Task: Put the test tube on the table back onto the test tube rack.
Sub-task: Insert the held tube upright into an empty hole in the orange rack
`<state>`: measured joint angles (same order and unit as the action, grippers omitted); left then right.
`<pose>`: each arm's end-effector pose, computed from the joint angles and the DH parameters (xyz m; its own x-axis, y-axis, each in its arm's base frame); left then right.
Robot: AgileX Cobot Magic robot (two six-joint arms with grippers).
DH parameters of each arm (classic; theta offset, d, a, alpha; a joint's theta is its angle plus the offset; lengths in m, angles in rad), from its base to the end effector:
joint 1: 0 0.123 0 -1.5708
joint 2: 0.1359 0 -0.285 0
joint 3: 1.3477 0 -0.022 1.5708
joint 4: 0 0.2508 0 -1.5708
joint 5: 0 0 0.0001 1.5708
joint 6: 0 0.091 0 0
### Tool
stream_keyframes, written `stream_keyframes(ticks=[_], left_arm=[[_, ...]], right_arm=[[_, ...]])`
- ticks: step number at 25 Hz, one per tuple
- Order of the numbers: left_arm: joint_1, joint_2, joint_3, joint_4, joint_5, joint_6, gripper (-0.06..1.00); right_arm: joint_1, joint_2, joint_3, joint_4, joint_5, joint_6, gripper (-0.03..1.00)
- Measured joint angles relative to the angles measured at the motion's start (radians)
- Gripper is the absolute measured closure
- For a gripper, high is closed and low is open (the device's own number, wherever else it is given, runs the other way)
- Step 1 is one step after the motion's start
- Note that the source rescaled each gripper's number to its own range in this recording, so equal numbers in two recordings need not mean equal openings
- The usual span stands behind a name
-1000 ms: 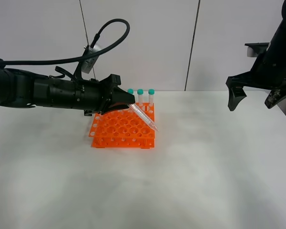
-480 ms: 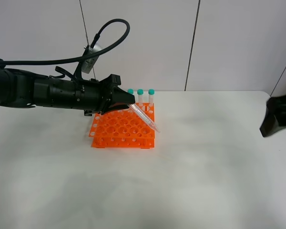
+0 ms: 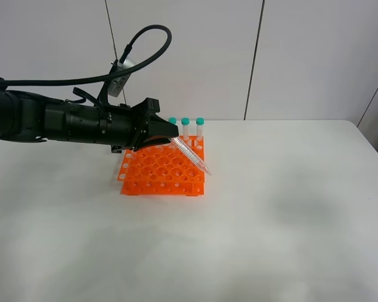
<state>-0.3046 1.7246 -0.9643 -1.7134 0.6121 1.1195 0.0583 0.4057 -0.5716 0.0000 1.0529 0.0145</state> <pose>0.3222 -0.1556 0.2164 -0.8308 -0.2432 -0.5006 0.2667 0.6154 -0.7417 0.0563 0.0033 0.2887 -0.7168 -0.0273 -0.6968 -0.0479 0.9988 0.0101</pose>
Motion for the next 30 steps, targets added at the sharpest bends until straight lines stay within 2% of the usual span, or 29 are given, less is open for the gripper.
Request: stream_keyframes(ticks=[3,15,22,30], left_arm=[[0.000,0.000,0.000,0.000,0.000,0.000,0.94],[0.000,0.000,0.000,0.011,0.003,0.000,0.94],[0.000,0.000,0.000,0.011,0.003,0.001,0.94],[0.000,0.000,0.000,0.011,0.019,0.011,0.94]], right_arm=[[0.000,-0.122,0.062,0.000,-0.018,0.003,-0.01],[0.000,-0.208,0.069,0.012,-0.039,0.004,-0.01],[0.000,-0.405,0.069,0.012,-0.037,0.004,-0.01],[0.000,-0.410,0.069,0.007,-0.037,0.004,-0.01]])
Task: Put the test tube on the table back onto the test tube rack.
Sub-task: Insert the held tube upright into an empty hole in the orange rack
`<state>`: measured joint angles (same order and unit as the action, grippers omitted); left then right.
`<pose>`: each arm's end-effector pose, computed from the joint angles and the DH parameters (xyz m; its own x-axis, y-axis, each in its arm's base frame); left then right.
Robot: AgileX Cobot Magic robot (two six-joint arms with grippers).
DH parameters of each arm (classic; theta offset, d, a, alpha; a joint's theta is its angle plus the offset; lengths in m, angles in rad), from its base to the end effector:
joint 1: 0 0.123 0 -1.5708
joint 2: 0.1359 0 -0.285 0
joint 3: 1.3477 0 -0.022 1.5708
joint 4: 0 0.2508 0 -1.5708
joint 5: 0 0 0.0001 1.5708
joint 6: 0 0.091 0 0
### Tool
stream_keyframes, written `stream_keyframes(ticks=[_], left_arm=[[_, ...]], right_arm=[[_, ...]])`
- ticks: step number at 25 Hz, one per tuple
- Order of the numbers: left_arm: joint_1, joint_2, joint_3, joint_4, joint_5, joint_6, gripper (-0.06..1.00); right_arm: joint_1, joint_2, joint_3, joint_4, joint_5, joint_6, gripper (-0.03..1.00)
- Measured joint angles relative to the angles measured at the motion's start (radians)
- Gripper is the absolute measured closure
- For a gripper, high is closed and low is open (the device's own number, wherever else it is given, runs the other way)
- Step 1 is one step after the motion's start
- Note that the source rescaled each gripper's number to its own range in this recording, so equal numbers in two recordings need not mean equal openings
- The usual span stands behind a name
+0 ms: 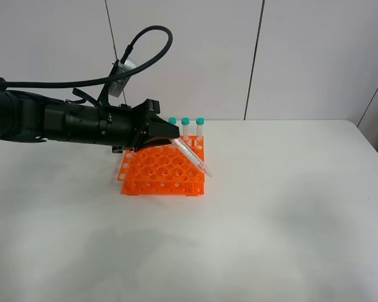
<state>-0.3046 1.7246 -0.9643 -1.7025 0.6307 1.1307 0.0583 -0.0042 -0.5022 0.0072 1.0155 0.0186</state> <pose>0.3208 -0.1567 0.2167 -0.8318 -0.2206 -0.5093 0.2902 0.6094 -0.7379 -0.0040 0.0003 0.2816 -0.4101 -0.0015 -0.9120 -0.0547 0.9982 0.0229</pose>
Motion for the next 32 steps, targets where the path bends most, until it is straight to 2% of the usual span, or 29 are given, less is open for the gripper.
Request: stream_keyframes(ticks=[4,7,11,16,24,32], left_arm=[[0.000,0.000,0.000,0.000,0.000,0.022,0.94],[0.000,-0.016,0.000,0.000,-0.028,0.096,0.94],[0.000,-0.071,0.000,0.002,-0.139,0.161,0.94],[0.000,-0.151,0.000,0.002,-0.302,0.296,0.94],[-0.005,-0.195,0.000,0.002,-0.433,0.486,0.94],[-0.008,-0.195,0.000,0.002,-0.499,0.536,0.94]], right_arm=[[0.000,0.000,0.000,0.001,0.000,0.000,-0.01],[0.000,0.000,0.000,0.001,0.000,0.000,-0.01],[0.000,0.000,0.000,0.001,0.000,0.000,-0.01],[0.000,0.000,0.000,0.001,0.001,0.000,-0.01],[0.000,0.000,0.000,0.001,0.001,0.000,-0.01],[0.000,0.000,0.000,0.001,0.001,0.000,-0.01]])
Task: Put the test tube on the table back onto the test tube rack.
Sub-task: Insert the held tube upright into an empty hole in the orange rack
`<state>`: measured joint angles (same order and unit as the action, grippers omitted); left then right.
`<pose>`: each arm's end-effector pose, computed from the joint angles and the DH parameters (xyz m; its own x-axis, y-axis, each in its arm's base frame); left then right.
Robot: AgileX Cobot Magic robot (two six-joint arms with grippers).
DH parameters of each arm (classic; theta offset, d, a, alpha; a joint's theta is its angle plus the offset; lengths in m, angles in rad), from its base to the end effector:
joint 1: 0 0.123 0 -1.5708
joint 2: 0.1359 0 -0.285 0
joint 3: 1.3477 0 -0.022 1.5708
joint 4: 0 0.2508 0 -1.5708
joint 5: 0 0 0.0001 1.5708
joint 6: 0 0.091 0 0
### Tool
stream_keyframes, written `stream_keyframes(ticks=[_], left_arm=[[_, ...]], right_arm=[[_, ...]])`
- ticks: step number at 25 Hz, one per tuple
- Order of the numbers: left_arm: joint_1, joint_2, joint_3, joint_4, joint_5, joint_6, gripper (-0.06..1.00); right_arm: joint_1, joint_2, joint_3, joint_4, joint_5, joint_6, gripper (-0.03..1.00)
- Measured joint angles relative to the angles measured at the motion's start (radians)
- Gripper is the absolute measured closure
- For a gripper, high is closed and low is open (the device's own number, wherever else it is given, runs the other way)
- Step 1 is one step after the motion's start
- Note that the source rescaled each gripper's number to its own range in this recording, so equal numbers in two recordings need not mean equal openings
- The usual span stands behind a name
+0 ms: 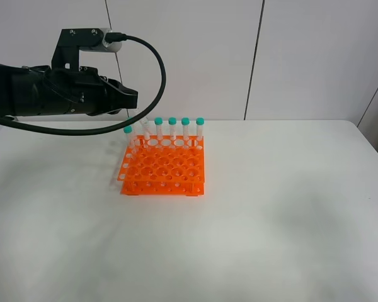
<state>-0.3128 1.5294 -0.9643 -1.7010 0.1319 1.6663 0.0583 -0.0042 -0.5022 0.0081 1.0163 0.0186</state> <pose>0.3203 -0.1162 0.2708 -0.4376 0.1042 -0.8931 0.4008 0.9117 -0.0900 -0.0040 0.0004 0.2815 -0.4109 -0.0011 -0.9117 -0.0552 0.9982 0.0237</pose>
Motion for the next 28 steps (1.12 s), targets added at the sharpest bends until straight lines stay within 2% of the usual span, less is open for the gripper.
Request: stream_keyframes(ticks=[5,7,9,10,11,14,16,18,20,22,24,28], left_arm=[[0.000,0.000,0.000,0.000,-0.025,0.000,0.94],[-0.002,0.000,0.000,0.045,-0.042,-0.023,0.94],[-0.011,0.000,0.000,0.183,-0.056,-0.133,0.94],[-0.013,0.000,0.000,0.264,-0.055,-0.210,0.94],[-0.015,0.000,0.000,0.378,-0.056,-0.325,0.94],[-0.018,0.000,0.000,0.787,-0.092,-0.753,0.94],[-0.020,0.000,0.000,1.110,-0.138,-1.080,0.94],[-0.032,0.000,0.000,1.320,-0.177,-1.327,0.94],[-0.052,0.000,0.000,1.459,-0.225,-1.453,0.94],[-0.072,0.000,0.004,1.549,-0.280,-1.502,0.94],[-0.079,0.003,0.020,1.585,-0.360,-1.518,0.94],[-0.080,0.036,0.074,1.602,-0.498,-1.526,0.94]], right_arm=[[0.000,0.000,0.000,0.000,0.000,0.000,-0.01],[0.000,0.000,0.000,0.001,0.000,0.000,-0.01],[0.000,0.000,0.000,0.001,0.000,0.000,-0.01],[0.000,0.000,0.000,0.001,0.000,0.000,-0.01],[0.000,0.000,0.000,0.001,0.000,0.000,-0.01],[0.000,0.000,0.000,0.003,-0.001,0.000,-0.01],[0.000,0.000,0.000,0.004,-0.001,0.000,-0.01],[0.000,0.000,0.000,0.004,-0.001,0.000,-0.01],[0.000,0.000,0.000,0.004,-0.001,0.000,-0.01],[0.000,0.000,0.000,0.004,-0.001,0.000,-0.01],[0.000,0.000,0.000,0.004,-0.001,0.000,-0.01],[0.000,0.000,0.000,0.005,-0.001,0.000,-0.01]])
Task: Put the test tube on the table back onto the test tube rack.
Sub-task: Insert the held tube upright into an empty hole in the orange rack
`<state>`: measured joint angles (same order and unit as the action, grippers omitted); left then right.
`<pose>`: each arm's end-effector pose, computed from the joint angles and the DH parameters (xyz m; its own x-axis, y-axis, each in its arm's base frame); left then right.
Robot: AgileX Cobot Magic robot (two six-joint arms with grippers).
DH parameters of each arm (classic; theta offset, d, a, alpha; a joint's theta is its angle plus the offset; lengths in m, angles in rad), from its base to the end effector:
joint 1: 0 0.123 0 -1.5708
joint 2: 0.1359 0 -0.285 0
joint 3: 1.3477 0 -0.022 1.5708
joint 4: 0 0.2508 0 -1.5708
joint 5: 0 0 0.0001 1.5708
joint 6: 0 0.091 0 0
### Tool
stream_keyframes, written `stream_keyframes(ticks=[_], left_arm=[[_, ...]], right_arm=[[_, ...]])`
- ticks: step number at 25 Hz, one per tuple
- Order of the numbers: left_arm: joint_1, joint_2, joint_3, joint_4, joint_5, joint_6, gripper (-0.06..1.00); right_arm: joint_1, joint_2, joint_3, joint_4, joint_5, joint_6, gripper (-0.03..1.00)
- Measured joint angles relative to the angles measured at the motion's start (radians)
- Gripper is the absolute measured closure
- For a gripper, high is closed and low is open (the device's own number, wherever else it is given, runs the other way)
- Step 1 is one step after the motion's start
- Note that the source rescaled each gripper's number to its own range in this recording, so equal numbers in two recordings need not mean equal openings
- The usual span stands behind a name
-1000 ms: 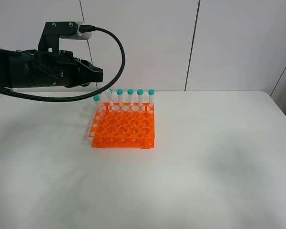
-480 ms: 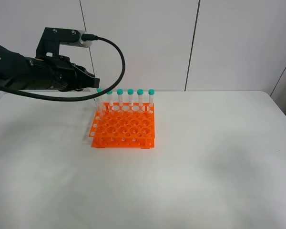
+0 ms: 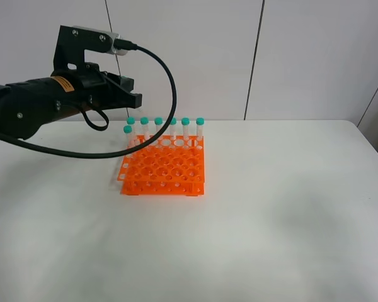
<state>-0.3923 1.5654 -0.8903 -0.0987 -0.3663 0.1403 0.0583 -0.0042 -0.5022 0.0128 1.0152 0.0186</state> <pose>0.3215 -0.1296 0.2646 -0.1875 0.1296 -0.9737 0.3597 0.9315 0.0547 -0.0040 0.0008 0.2816 -0.4101 0.0015 -0.9120 -0.0578 0.9979 0.0276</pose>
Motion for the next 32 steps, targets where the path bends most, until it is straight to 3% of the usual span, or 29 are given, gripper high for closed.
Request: stream_keyframes(ticks=[4,18,25,32], left_arm=[[0.000,0.036,0.014,0.012,-0.049,0.006,0.94],[0.000,0.137,-0.020,0.034,-0.004,0.087,0.94],[0.000,0.197,-0.134,0.036,0.154,0.097,0.94],[0.000,0.240,-0.160,0.037,0.166,0.116,0.94]], right_arm=[[0.000,0.000,0.000,0.002,0.000,0.000,-0.01],[0.000,0.000,0.000,0.002,0.001,0.000,-0.01],[0.000,0.000,0.000,0.002,0.001,0.000,-0.01],[0.000,0.000,0.000,0.002,0.001,0.000,-0.01]])
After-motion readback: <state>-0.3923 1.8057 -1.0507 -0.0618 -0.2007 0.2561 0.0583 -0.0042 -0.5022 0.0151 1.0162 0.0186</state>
